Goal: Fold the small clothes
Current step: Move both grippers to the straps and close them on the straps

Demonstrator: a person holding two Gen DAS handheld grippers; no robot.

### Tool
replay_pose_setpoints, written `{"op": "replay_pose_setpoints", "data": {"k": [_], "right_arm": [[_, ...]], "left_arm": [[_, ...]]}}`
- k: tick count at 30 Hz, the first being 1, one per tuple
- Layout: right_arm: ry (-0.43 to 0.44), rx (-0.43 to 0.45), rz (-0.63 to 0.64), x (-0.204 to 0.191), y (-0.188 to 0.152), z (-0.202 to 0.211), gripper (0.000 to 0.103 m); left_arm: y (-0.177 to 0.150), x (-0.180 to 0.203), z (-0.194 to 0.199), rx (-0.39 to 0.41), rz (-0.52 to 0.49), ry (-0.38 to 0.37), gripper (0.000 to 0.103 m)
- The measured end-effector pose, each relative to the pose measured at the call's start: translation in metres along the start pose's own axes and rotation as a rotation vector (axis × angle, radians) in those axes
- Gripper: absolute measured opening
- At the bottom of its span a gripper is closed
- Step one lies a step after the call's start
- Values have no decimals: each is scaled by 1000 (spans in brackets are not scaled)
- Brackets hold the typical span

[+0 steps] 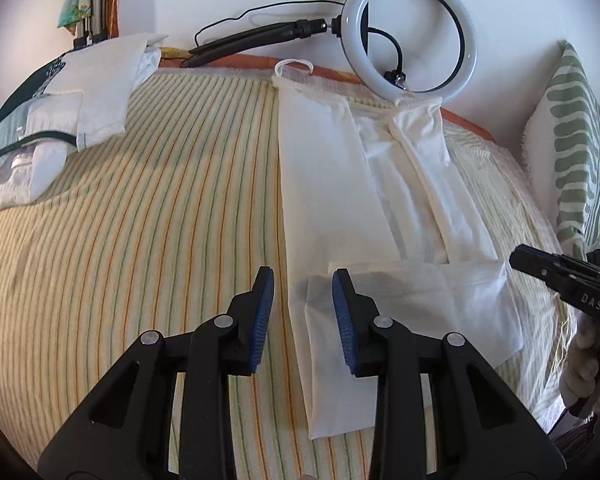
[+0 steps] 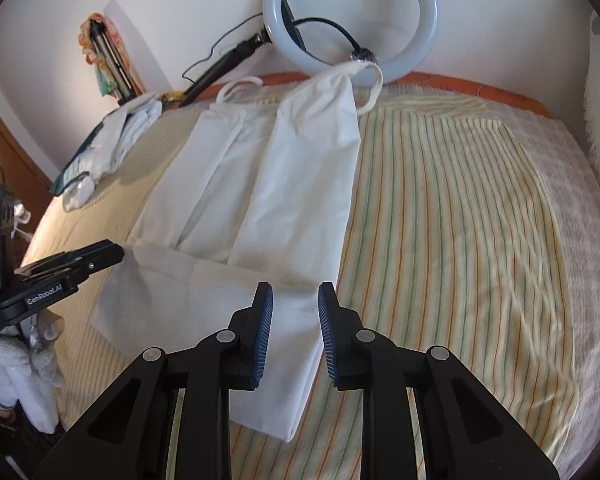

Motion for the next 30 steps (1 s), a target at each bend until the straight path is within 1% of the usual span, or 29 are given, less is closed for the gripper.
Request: {"op": "replay_pose_setpoints", "data": {"k": [2, 7, 10, 14, 17, 20, 25, 26, 30], "right_arm": [[6, 9, -23, 2, 8, -2, 22], [54, -11, -76, 10, 25, -9, 22], [113, -25, -111, 15, 41, -15, 22], [164, -20, -111, 15, 65, -27, 22], [205, -32, -98, 6, 80, -40, 22], [187, -47, -60, 1, 93, -57, 22], [181, -58, -99, 9, 112, -85, 22], [168, -59, -106, 13, 115, -89, 22], [67, -56, -134, 34, 124, -106, 22]], "left_arm": [[6, 2, 0, 0, 4, -16, 31], [29, 6, -6, -3, 1, -55, 31], [47, 6, -11, 1, -12, -60, 31], [74, 0, -23, 11, 6, -79, 31], [95, -4, -35, 13, 17, -82, 31], [109, -9, -50, 6, 14, -82, 31], [120, -18, -75, -20, 11, -93, 31], [121, -20, -79, -25, 12, -92, 31], [125, -30, -94, -37, 26, -85, 31]]}}
Point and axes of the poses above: each gripper's, at about its wrist camera, not at the fingertips, and z roughly against the way its jaws point, x to its right, y to its top, the point moved 7 cm from there along -z, roughly the way its jaws point, and after that the axes turned 7 degrees about -y, right-handed, at the moved point
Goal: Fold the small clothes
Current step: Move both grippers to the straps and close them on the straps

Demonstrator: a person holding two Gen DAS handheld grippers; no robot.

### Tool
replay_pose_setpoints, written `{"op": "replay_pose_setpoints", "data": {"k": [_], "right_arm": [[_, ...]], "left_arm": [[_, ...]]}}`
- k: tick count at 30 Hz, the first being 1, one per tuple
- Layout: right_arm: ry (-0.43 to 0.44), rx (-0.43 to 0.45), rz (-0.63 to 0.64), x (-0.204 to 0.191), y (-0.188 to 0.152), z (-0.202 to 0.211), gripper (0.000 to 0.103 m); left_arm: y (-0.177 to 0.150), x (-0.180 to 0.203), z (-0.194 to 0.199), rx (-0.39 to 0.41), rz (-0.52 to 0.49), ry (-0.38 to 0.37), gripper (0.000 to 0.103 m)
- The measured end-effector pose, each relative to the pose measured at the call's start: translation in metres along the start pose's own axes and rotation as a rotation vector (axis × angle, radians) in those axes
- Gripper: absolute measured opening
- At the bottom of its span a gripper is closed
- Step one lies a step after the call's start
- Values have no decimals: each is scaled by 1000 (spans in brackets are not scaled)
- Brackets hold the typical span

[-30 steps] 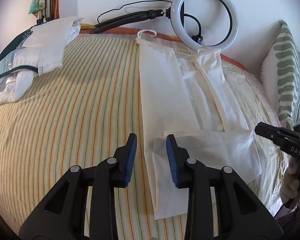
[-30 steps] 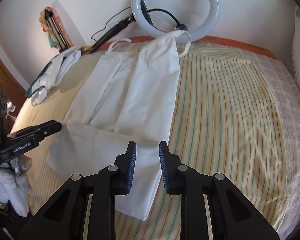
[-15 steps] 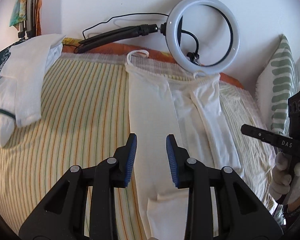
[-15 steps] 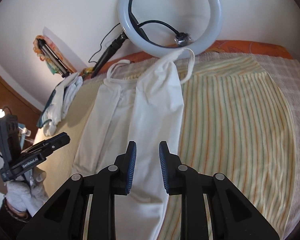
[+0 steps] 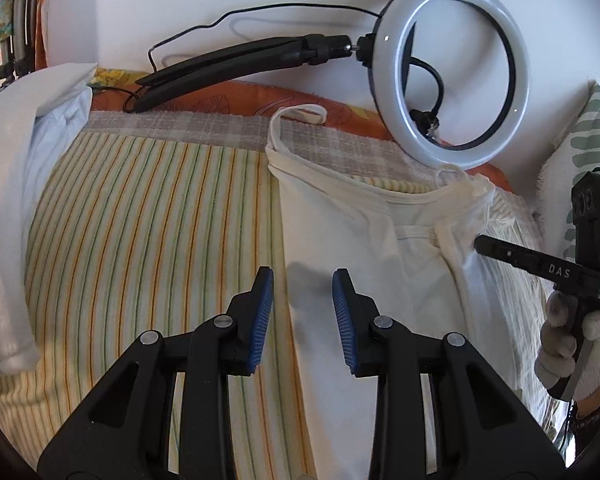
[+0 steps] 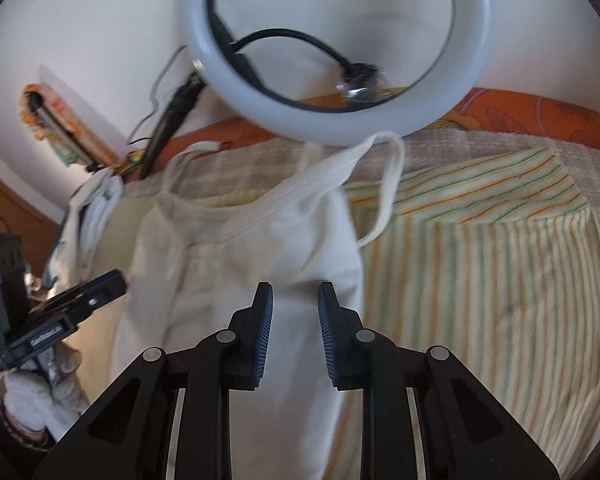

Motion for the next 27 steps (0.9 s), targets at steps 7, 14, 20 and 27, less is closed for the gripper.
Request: {"op": "replay_pose_setpoints", "data": {"k": [7, 14, 20, 27], "right_arm": [[-60, 14, 45, 11, 7, -7, 22], [-55, 70, 53, 19, 12, 11, 22], [-19, 45, 20, 34, 23, 2, 22], [30, 47, -4, 27, 35, -8, 22]], "left_arm": [[13, -10, -18, -3, 5, -16, 36], [32, -19, -33, -11, -11, -28, 41], [46, -18, -47, -30, -16, -61, 42], [63, -14, -58, -7, -27, -78, 42]]}}
Point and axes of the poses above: each gripper's, at about its wrist camera, not at the fingertips, and z roughly against the way its jaws point, x to its right, y to its top, the point moved 7 cm from there along -z, roughly the way its jaws point, and after that the axes turned 7 degrees about -y, right-handed, at the moved point
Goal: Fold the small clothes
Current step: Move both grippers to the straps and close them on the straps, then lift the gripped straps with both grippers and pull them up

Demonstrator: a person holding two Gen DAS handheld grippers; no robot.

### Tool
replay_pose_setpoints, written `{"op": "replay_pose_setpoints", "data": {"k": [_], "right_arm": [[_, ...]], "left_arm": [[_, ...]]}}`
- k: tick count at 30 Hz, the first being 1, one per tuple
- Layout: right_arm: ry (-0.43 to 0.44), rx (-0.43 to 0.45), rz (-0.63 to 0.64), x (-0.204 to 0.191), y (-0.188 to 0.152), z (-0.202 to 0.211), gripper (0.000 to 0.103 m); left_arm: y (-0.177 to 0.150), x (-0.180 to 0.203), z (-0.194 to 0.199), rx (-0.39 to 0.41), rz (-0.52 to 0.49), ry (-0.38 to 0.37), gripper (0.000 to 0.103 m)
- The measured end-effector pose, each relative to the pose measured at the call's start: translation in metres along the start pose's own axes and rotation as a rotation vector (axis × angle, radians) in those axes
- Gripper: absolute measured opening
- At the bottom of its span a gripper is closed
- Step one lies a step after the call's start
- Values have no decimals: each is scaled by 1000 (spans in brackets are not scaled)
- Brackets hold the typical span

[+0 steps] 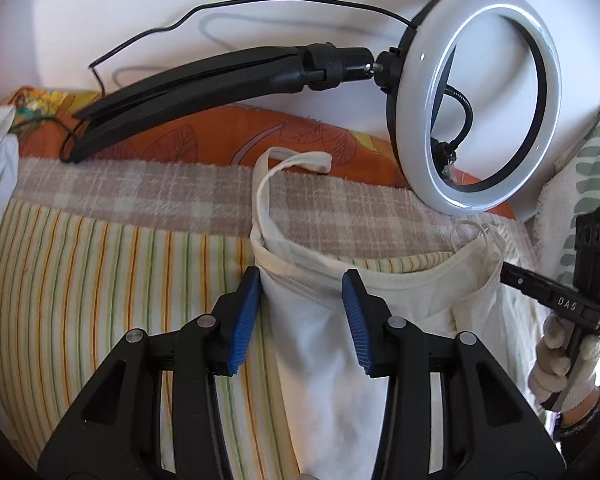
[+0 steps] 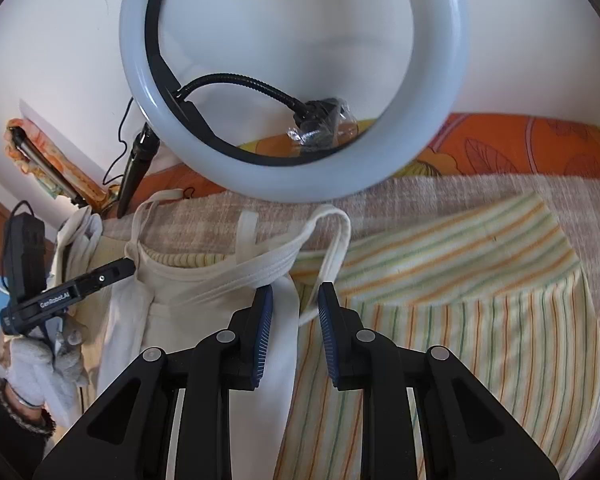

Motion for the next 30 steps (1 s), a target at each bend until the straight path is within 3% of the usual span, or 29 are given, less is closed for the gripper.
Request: {"op": "replay_pose_setpoints", "data": {"k": [3, 4, 7, 9, 16, 20, 21, 23, 25, 30], "right_arm": [[29, 1, -6, -5, 5, -4, 22], [31, 5, -6, -7, 6, -5, 22], [31, 7, 1, -12, 7, -8, 21], [47, 7, -4, -14, 6, -9, 6], [65, 70, -38, -9, 11, 7, 2], [98, 68, -56, -5, 10, 15, 3], [109, 57, -77, -1, 9, 15, 3], [129, 43, -114, 6, 6, 15, 24], [172, 49, -134, 8, 3, 16, 35], [192, 20, -73, -6, 0, 0, 35]], "left_arm": [[2, 2, -3, 8, -13, 13, 37], [3, 3, -5, 11, -16, 19, 25], [4, 2, -8, 19, -20, 39, 7], [4, 2, -9, 27, -17, 24, 4], [8, 8, 7, 80, -19, 1, 3], [9, 8, 7, 66, -29, 15, 3], [9, 7, 6, 64, -24, 14, 3], [7, 6, 5, 65, -20, 12, 3], [6, 5, 2, 61, -22, 14, 3], [5, 5, -4, 57, -22, 13, 3]]}}
Point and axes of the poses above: each gripper's, at about its wrist camera, not at the fingertips, and z roughly against the way its jaws point, x to its right, y to its top, the point moved 7 cm from there along -z, roughly the way its jaws point, and after that the axes turned 7 degrees about -y, right-handed, at the moved point
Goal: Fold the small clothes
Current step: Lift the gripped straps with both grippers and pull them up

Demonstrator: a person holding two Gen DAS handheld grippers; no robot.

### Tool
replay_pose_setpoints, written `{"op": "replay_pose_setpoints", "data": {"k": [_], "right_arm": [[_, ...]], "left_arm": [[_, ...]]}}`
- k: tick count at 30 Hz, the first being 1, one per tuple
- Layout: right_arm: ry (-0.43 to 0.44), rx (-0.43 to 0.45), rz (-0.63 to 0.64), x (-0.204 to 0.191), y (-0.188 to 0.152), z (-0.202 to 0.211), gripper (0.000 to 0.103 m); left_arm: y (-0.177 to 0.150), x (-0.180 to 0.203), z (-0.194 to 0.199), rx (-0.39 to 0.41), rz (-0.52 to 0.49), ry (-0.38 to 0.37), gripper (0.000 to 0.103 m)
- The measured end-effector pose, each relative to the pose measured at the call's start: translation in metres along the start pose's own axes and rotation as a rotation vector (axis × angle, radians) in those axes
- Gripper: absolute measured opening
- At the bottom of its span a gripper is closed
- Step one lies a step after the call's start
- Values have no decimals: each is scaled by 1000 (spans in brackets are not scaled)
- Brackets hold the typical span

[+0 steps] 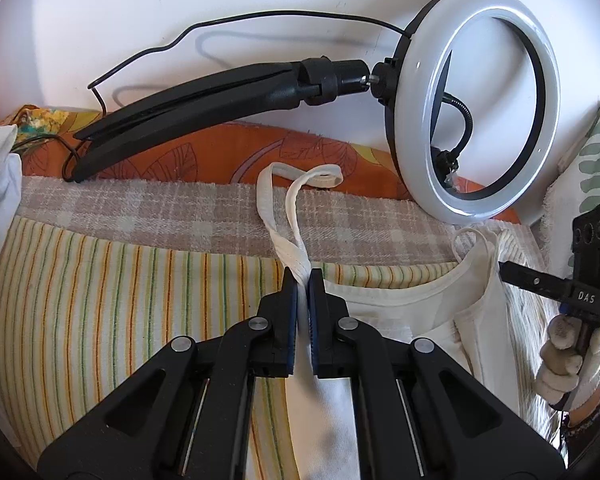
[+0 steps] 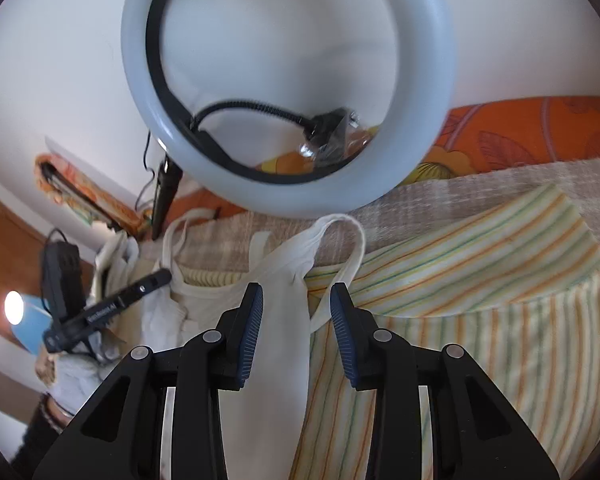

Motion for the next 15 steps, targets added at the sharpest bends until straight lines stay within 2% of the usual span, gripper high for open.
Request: {"op": "replay_pose_setpoints", "data": {"k": [3, 4, 5, 15], "right_arm": [[6, 0, 24, -8, 1, -10, 33], [8, -3, 29, -10, 2, -14, 22], [0, -11, 35, -11, 2, -17, 4], [-11, 97, 76, -19, 10, 16, 2]], "left_arm": [[-1, 0, -2, -3, -5, 1, 3], [-1, 0, -2, -3, -4, 0, 3], [0, 0, -1, 0, -2, -4, 3], [1, 8, 27, 64, 6, -35, 3]]}}
Point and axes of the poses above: each gripper's, at about its wrist camera, not at the fingertips, and z roughly against the way its jaws point, x to its right, y to its top, the point moved 7 cm from there along -z, roughly the way its jaws point, and after that the axes turned 7 degrees about -y, right-handed, at the moved point
